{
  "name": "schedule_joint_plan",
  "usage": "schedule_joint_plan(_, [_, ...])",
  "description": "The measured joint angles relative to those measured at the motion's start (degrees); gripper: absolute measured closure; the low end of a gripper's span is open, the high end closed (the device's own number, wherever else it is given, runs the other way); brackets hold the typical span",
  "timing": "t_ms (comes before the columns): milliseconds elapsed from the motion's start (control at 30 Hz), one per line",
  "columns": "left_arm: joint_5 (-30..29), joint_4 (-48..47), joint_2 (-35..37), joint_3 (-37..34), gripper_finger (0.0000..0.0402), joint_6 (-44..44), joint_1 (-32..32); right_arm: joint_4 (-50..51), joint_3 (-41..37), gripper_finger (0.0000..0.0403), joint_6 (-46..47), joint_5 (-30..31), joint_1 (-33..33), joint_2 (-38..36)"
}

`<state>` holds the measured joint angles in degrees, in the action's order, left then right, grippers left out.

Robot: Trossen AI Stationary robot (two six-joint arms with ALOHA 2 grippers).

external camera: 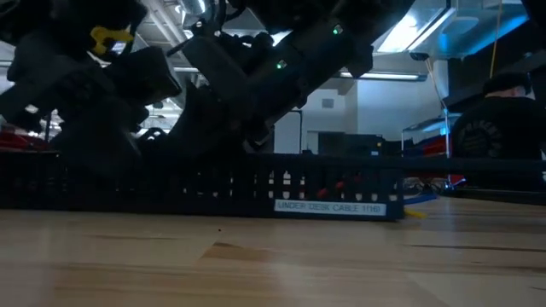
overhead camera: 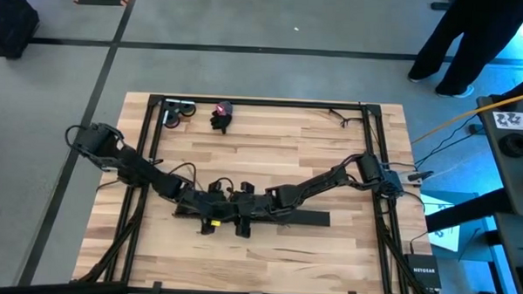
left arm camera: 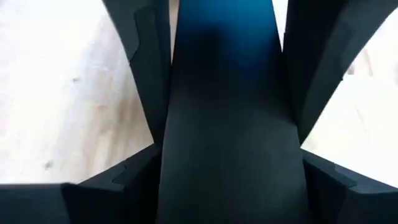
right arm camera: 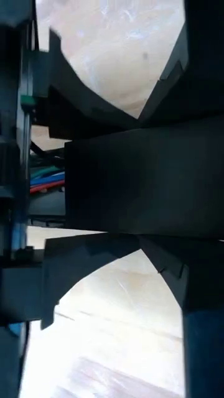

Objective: Ziptie cables
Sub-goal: Close the black cable duct

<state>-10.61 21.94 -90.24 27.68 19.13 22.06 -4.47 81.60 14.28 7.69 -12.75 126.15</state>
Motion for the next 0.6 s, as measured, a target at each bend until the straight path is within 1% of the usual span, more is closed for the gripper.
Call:
schedule_joint_plan(67, [0.8, -2.9, 0.7, 1.4, 0.0134, 0.2, 0.0, 1.0, 0.1, 0.0174, 0.1, -0.3, -0.1, -0.1])
schedule_joint_plan(300, [0.6, -24.8, 9.0, 6.5, 0.0133, 0.4, 0.4, 3.5, 0.3, 0.0174, -0.3, -0.5, 0.0, -0.2])
schedule_joint_plan(467, [-1.4, -33.9, 13.3, 6.4, 0.0132, 1.4, 1.8, 4.1, 0.3, 0.0174, -0.1, -0.1, 0.1, -0.3])
schedule_joint_plan(600, [-1.7, -34.6, 13.2, 3.8, 0.0132, 2.6, 3.3, 4.2, 0.2, 0.0174, 0.0, -0.1, 0.1, -0.3])
